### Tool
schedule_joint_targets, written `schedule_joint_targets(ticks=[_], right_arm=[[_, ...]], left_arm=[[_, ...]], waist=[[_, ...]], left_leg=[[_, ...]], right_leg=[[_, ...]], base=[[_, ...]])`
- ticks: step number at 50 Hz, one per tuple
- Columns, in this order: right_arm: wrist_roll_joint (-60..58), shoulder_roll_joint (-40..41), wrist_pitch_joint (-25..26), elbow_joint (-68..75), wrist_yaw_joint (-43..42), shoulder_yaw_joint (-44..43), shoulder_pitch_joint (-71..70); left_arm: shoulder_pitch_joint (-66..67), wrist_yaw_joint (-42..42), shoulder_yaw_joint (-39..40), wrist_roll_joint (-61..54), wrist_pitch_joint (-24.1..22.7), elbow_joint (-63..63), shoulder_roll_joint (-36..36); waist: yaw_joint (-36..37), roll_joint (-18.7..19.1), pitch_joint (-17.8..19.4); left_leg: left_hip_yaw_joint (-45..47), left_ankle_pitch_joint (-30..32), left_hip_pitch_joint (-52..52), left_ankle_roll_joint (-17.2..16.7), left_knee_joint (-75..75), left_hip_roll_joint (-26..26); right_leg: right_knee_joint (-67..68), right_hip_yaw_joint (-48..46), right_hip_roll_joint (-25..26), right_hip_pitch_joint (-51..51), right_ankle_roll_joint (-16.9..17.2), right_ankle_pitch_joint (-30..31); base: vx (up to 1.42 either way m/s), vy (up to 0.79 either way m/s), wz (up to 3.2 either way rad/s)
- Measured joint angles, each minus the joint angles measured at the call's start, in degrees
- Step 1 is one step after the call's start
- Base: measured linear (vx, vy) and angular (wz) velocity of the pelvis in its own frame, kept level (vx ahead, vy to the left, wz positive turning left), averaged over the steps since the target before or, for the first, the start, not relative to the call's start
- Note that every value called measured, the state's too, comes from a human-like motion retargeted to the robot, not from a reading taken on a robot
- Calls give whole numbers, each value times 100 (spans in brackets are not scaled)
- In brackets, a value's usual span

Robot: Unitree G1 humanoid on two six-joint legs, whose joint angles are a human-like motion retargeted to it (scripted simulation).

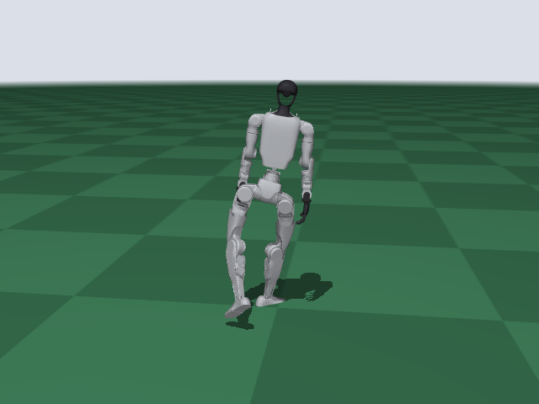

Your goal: Upper body actions

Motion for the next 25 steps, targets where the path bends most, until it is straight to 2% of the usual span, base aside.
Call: schedule_joint_targets(ticks=[3, 8, 11, 15, 18, 20, 21, 23, 25], right_arm=[[-552, 21, -69, -276, 81, 292, -159], [-878, 29, -232, -596, 250, 697, -444], [-854, 68, -236, -697, 315, 729, -527], [-769, 120, -239, -675, 295, 632, -400], [-761, 114, -140, -481, 288, 600, -265], [-796, 88, -53, -296, 281, 592, -183], [-839, 63, -12, -193, 270, 583, -137], [-956, 38, 79, -7, 241, 586, -63], [-952, 78, 123, 61, 177, 629, 47]], left_arm=[[30, 24, 35, -61, -44, 62, -53], [70, 395, 158, -339, -290, 71, -116], [14, 475, 204, -451, -342, 105, -158], [-35, 432, 120, -442, -318, 103, -168], [-24, 464, 34, -429, -332, 44, -148], [32, 450, 31, -435, -340, 35, -135], [98, 430, 45, -446, -346, 47, -139], [215, 354, 121, -485, -325, 110, -134], [286, 287, 241, -508, -262, 243, -126]], waist=[[-47, 11, 2], [-88, 40, 120], [-64, 169, 244], [-32, 436, 387], [189, 633, 603], [349, 767, 705], [305, 778, 702], [-109, 850, 615], [-407, 840, 488]], left_leg=[[-1279, 6, -794, -307, 480, -361], [-1543, -462, -1457, -176, 289, -465], [-2261, -777, -1889, -301, -93, -745], [-4159, -966, -2195, -712, -806, -1391], [-5723, -875, -1845, -1108, -1643, -1739], [-5860, -479, -1507, -1176, -2238, -1684], [-5691, -427, -1323, -1050, -2419, -1674], [-5309, -469, -1109, -1066, -2602, -1390], [-5834, -387, -984, -1062, -2730, -1518]], right_leg=[[-130, 344, 36, -60, 16, 147], [-80, 957, 41, -167, 36, 163], [-40, 1216, 173, -137, 56, 125], [-150, 1295, 533, 98, 66, 91], [-183, 1475, 945, 383, 42, 16], [-174, 1659, 1260, 588, 11, -68], [-159, 1698, 1305, 696, 23, -110], [-131, 1544, 1368, 878, 74, -207], [-96, 1544, 1390, 949, 98, -294]], base=[[25, -3, -104], [16, 5, -104], [13, 8, -93], [20, 8, -58], [19, 7, -103], [23, 6, -117], [34, 5, -63], [40, 8, 27], [24, 4, 12]])
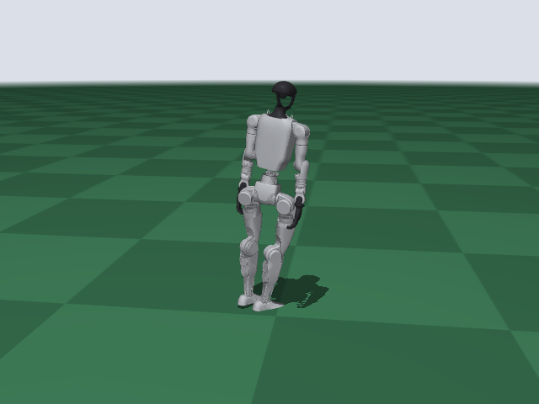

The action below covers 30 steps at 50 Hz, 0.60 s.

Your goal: Upper body actions

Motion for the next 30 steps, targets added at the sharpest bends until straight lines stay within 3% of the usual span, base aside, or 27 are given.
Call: schedule_joint_targets(ticks=[5, 9, 20, 27, 30], right_arm=[[394, -7, -149, 135, 50, -62, 159], [156, -46, -14, 242, 40, -152, 273], [-62, 52, -171, -173, 193, 5, 43], [-543, 195, -395, -625, 249, 464, -260], [-550, 276, -524, -780, 246, 599, -281]], left_arm=[[-115, 26, 30, 22, 43, 86, 52], [-91, 42, -48, 47, 12, 78, 6], [-254, 39, -248, 143, -109, 220, 47], [-531, 104, -677, 675, -70, 600, 199], [-584, 17, -850, 755, -81, 640, 242]], waist=[[31, -119, 12], [208, -175, -242], [153, -128, -306], [-61, -94, 98], [-226, -49, 271]], left_leg=[[210, -103, 350, 159, -186, 17], [376, -213, 363, 236, -189, 17], [673, -345, 507, 480, -293, -47], [1341, -460, 615, 544, -371, 161], [1768, -525, 671, 559, -434, 372]], right_leg=[[89, 226, 29, 147, 25, -138], [120, 414, 0, 87, 88, -149], [249, 644, -123, 1, 283, -131], [1013, 1220, -170, -441, 279, -252], [1051, 524, -299, -336, 286, -449]], base=[[8, 9, -45], [15, 3, -39], [2, 13, -27], [-7, 2, -92], [-13, -15, -144]])
